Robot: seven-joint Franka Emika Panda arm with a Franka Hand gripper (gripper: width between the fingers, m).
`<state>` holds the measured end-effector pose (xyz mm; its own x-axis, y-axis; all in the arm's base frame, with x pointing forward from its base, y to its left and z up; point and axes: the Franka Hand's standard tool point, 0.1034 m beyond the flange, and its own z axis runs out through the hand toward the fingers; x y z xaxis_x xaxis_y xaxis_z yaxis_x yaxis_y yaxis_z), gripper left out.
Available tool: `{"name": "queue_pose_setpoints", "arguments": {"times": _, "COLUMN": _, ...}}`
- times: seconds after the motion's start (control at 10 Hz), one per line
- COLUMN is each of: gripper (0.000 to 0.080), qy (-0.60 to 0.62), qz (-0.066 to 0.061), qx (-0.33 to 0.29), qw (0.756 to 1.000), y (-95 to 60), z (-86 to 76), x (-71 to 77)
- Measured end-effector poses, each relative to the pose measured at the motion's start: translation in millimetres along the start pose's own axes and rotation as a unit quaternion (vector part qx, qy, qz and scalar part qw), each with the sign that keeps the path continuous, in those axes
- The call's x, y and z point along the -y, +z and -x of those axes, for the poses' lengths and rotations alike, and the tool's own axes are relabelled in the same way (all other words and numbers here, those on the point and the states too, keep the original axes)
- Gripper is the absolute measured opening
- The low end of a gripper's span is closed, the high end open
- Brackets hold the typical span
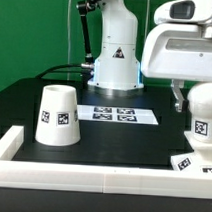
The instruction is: Assemble lamp
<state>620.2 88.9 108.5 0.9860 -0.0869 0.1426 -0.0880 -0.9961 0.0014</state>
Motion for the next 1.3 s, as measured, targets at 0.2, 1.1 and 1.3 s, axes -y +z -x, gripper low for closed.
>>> {"name": "queue_pose_setpoints", "arguments": {"times": 0.2, "gripper": 0.0574, "qy": 0.056, "qz": 0.0, "qx": 0.0, "qw": 0.998, "y": -0.4, "z": -0.3, "x": -1.1}}
{"name": "queue_pose_setpoints", "arguments": {"times": 1.1, "gripper": 0.0576, "qy": 0.417, "qz": -0.005, "qx": 0.039, "qw": 0.908, "y": 1.9, "z": 11.1, "x": 4.5}}
{"name": "queue_pose_setpoints", "arguments": {"times": 1.3, "gripper": 0.0576, "qy": 0.477, "qz": -0.001, "qx": 0.05, "qw": 0.877, "y": 2.6, "z": 12.3, "x": 6.9}}
